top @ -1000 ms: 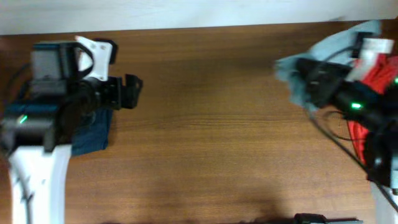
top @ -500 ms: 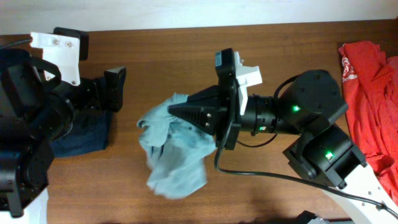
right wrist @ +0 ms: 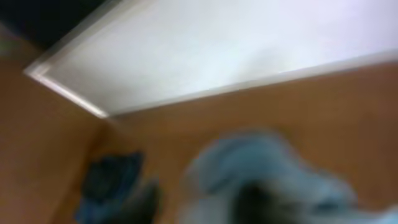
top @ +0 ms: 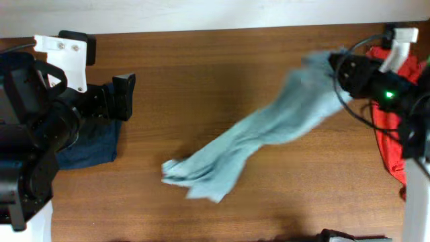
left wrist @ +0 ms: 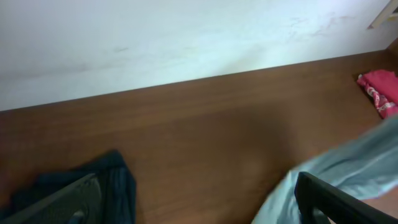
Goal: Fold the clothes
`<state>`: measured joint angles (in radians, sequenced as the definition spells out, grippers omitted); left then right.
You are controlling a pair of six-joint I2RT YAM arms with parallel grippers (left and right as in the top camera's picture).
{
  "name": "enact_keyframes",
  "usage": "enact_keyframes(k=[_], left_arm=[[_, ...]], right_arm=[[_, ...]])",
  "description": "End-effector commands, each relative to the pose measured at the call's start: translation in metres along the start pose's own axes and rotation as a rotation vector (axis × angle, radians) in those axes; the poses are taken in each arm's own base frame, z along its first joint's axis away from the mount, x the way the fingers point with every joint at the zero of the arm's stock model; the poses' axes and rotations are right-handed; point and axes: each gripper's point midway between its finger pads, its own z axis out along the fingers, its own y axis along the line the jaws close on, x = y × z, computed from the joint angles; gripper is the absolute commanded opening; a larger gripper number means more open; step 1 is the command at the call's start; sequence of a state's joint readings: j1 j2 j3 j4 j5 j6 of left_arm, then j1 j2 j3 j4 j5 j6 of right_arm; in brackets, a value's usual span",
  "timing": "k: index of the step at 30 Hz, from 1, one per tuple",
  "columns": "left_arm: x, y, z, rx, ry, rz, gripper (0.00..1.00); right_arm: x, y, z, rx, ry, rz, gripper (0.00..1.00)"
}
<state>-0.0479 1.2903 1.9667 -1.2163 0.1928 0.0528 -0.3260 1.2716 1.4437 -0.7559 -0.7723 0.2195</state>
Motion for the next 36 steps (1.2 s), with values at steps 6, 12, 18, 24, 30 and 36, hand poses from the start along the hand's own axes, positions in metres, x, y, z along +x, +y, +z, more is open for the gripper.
enact_keyframes(k=[6,12,18,24,30,36], left_arm=[[0.020,0.006,0.021,-0.004,0.119,-0.010,0.99],[0.064,0.004,0.044,0.033,0.332,-0.055,0.92],[0.158,-0.030,0.108,0.193,0.680,-0.096,0.83],[0.244,-0.077,0.187,0.348,0.819,-0.023,0.84],[0.321,-0.090,0.231,0.309,1.002,0.161,0.77],[0.356,-0.099,0.257,0.295,1.056,0.223,0.38]], right_arm=[[0.036,-0.100,0.015,0.155,0.171,0.202,0.74],[0.050,-0.092,0.020,0.138,0.230,0.202,0.75],[0.070,-0.081,0.028,0.154,0.316,0.184,0.77],[0.085,-0.083,0.031,0.220,0.375,0.168,0.78],[0.091,-0.089,0.028,0.263,0.397,0.172,0.79],[0.091,-0.090,0.028,0.267,0.398,0.173,0.80]])
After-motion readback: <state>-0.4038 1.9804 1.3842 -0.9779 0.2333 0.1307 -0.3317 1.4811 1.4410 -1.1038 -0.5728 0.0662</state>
